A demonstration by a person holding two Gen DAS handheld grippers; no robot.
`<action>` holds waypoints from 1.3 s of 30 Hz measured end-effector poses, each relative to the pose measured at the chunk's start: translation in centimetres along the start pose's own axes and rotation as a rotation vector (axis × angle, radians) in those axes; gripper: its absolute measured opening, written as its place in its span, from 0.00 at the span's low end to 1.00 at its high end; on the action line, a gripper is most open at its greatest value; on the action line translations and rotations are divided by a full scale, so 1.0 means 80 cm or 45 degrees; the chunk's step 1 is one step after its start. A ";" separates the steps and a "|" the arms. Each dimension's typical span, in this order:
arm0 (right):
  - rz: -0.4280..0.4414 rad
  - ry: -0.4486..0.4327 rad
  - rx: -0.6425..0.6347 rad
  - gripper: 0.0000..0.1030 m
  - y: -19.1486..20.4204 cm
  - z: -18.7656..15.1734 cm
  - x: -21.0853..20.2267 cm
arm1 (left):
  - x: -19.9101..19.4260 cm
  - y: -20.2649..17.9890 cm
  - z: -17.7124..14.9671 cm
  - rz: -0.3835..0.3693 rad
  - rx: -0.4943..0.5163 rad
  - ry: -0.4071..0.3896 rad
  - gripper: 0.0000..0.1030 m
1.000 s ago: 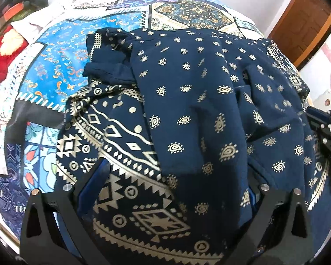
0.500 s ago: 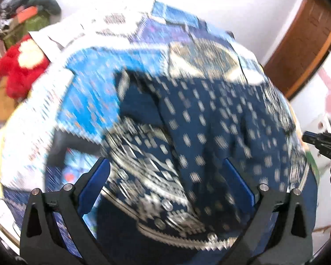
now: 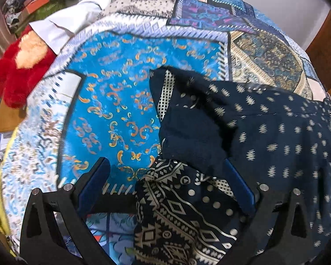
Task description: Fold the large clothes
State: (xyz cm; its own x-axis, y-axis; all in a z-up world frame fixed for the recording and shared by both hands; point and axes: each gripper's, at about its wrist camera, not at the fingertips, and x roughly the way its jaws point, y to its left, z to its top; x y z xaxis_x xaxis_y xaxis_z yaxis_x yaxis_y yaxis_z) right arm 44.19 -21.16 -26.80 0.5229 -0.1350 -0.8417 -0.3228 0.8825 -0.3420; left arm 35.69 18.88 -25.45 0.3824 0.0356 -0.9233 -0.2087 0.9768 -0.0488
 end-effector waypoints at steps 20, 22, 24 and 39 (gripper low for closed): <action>0.643 -0.028 0.580 0.84 -0.085 0.010 0.026 | 0.087 0.001 0.056 -0.228 -0.082 0.109 0.97; 0.614 -0.035 0.570 0.81 -0.074 0.024 0.037 | 0.100 -0.016 0.064 -0.205 -0.045 0.106 0.93; 0.600 -0.056 0.547 0.67 -0.066 0.038 0.045 | 0.101 -0.030 0.069 -0.187 0.005 0.074 0.77; 0.482 -0.195 0.301 0.13 -0.020 0.203 0.076 | 0.009 -0.012 0.144 -0.080 0.043 -0.264 0.21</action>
State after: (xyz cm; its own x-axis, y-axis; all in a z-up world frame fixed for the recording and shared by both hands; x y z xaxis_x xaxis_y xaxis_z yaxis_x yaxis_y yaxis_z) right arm 60.71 -16.07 -24.60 0.5190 0.2681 -0.8116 -0.3340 0.9376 0.0962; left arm 46.55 20.37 -21.69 0.5712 0.0135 -0.8207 -0.1499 0.9848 -0.0881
